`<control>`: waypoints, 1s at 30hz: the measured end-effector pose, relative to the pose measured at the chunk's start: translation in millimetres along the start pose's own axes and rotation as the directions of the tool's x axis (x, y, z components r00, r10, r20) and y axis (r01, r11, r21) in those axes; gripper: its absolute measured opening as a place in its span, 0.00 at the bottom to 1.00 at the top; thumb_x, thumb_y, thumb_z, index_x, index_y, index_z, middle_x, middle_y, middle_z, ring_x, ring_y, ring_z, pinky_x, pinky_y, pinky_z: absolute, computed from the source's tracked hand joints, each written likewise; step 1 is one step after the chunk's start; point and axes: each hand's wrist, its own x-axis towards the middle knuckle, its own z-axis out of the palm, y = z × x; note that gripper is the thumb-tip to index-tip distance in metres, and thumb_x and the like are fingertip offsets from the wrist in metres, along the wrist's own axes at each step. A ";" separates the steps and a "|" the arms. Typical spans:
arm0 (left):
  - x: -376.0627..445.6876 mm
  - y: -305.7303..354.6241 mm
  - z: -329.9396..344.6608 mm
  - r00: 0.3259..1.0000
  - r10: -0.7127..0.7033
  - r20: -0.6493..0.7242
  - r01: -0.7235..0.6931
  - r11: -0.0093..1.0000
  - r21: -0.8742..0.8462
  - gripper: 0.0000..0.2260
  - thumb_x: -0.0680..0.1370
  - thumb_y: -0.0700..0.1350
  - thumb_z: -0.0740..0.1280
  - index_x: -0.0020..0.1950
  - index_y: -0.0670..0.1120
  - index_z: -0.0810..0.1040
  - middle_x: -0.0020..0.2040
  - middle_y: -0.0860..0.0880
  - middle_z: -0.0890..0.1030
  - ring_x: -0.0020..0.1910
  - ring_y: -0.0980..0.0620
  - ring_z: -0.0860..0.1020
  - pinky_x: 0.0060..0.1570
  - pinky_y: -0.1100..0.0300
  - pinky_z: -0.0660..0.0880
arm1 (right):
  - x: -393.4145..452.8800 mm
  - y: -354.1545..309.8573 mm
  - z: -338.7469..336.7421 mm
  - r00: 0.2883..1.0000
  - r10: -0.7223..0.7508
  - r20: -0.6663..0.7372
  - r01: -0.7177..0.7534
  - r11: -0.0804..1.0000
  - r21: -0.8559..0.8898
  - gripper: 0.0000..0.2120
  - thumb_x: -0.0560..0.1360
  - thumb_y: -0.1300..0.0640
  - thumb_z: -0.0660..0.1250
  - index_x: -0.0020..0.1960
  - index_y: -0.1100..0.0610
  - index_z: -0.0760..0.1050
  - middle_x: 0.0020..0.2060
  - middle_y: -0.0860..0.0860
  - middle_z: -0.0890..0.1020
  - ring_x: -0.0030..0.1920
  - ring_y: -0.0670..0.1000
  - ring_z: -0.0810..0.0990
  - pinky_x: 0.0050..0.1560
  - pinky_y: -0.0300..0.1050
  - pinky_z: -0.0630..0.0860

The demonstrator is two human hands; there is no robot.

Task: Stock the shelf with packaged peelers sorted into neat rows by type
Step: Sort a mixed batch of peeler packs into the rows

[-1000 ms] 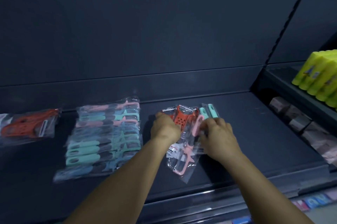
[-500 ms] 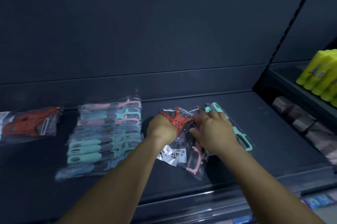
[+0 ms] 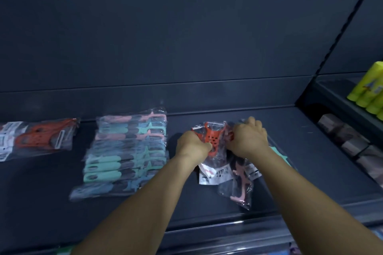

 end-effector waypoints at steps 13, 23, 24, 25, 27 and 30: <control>0.3 19.9 3.5 0.988 -0.019 0.153 0.065 0.950 -0.305 0.06 0.74 0.38 0.68 0.50 0.42 0.77 0.46 0.47 0.81 0.42 0.53 0.77 0.40 0.63 0.73 | -1.3 21.4 -11.7 0.999 -0.043 -0.014 0.041 0.714 0.699 0.04 0.72 0.57 0.71 0.45 0.51 0.78 0.33 0.44 0.81 0.29 0.47 0.77 0.28 0.37 0.71; -5.5 32.1 -15.4 0.995 0.094 0.027 -0.078 0.931 -0.356 0.06 0.76 0.40 0.68 0.51 0.47 0.74 0.42 0.52 0.78 0.37 0.57 0.75 0.33 0.66 0.70 | -0.5 14.4 -25.0 0.986 0.043 -0.163 0.131 0.414 0.901 0.08 0.75 0.59 0.68 0.42 0.47 0.81 0.36 0.48 0.84 0.34 0.48 0.80 0.38 0.45 0.79; -6.7 33.0 -18.8 0.994 0.104 0.021 -0.090 0.930 -0.357 0.07 0.76 0.40 0.68 0.52 0.47 0.74 0.42 0.52 0.78 0.37 0.57 0.75 0.34 0.66 0.71 | -1.5 11.3 -28.0 0.982 0.035 -0.187 0.160 0.380 0.911 0.09 0.74 0.62 0.67 0.41 0.48 0.80 0.34 0.47 0.83 0.33 0.47 0.78 0.38 0.47 0.78; -8.6 33.8 -22.9 0.993 0.119 0.012 -0.107 0.928 -0.357 0.09 0.76 0.40 0.68 0.55 0.47 0.74 0.42 0.52 0.77 0.38 0.57 0.75 0.35 0.65 0.71 | -2.1 7.3 -30.7 0.979 0.035 -0.200 0.175 0.354 0.919 0.10 0.74 0.63 0.67 0.41 0.48 0.79 0.33 0.46 0.82 0.33 0.48 0.78 0.38 0.49 0.77; -10.6 33.7 -31.6 0.990 0.142 -0.006 -0.135 0.930 -0.340 0.19 0.76 0.41 0.68 0.66 0.44 0.69 0.46 0.51 0.77 0.43 0.55 0.76 0.43 0.62 0.72 | -1.6 -0.7 -34.7 0.977 0.064 -0.202 0.171 0.323 0.931 0.10 0.73 0.64 0.68 0.41 0.49 0.76 0.32 0.45 0.81 0.34 0.51 0.79 0.38 0.50 0.77; -15.6 31.2 -49.9 0.987 0.162 -0.022 -0.162 0.947 -0.276 0.22 0.76 0.43 0.69 0.68 0.43 0.68 0.52 0.50 0.78 0.46 0.53 0.77 0.45 0.61 0.74 | -0.5 -15.5 -36.9 0.979 0.114 -0.170 0.131 0.289 0.948 0.13 0.70 0.63 0.70 0.47 0.49 0.72 0.41 0.52 0.83 0.39 0.57 0.83 0.38 0.55 0.81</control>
